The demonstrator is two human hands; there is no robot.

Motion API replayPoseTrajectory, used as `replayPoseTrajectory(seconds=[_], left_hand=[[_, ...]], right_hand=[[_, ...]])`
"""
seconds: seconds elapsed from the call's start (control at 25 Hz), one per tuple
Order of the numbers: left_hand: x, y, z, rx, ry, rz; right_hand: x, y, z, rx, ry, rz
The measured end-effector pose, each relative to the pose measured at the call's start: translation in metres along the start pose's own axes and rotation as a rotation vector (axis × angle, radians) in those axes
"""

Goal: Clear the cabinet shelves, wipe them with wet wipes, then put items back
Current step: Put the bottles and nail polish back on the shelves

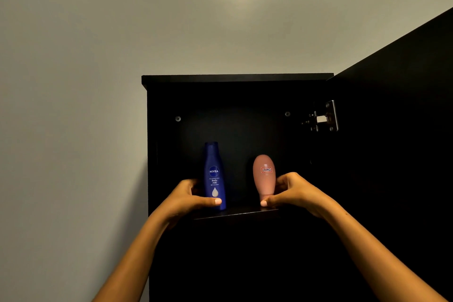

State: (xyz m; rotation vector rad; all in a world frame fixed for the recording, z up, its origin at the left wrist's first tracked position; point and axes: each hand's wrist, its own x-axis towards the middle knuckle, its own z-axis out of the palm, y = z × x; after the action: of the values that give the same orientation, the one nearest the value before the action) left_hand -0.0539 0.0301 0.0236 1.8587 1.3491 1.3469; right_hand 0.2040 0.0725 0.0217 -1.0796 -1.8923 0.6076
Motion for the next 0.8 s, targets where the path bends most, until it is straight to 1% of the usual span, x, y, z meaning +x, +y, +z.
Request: replayPoseTrajectory(seconds=[0.08, 0.16, 0.28, 0.4, 0.52, 0.64, 0.72, 0.8], left_hand=[[-0.004, 0.000, -0.004, 0.056, -0.022, -0.031], [-0.010, -0.001, -0.008, 0.102, -0.007, -0.059], [-0.027, 0.000, -0.009, 0.244, 0.113, -0.032], [-0.053, 0.004, 0.002, 0.348, 0.252, 0.077], [-0.083, 0.007, 0.021, 0.331, 0.387, 0.236], [-0.120, 0.004, 0.052, 0.239, 0.477, 0.342], [-0.149, -0.012, 0.083, 0.173, 0.457, 0.347], [-0.188, -0.050, 0.122, 0.120, 0.371, 0.243]], right_hand=[[-0.002, 0.000, -0.001, -0.059, 0.034, 0.004], [-0.005, 0.002, -0.002, -0.104, 0.073, 0.026], [-0.016, 0.001, -0.005, -0.116, 0.151, 0.065], [-0.042, -0.004, -0.004, -0.073, 0.318, -0.002], [-0.081, -0.006, 0.008, 0.009, 0.455, -0.144], [-0.117, 0.009, 0.032, 0.040, 0.477, -0.180], [-0.137, 0.028, 0.053, 0.060, 0.455, -0.165], [-0.166, 0.058, 0.083, 0.073, 0.415, -0.105]])
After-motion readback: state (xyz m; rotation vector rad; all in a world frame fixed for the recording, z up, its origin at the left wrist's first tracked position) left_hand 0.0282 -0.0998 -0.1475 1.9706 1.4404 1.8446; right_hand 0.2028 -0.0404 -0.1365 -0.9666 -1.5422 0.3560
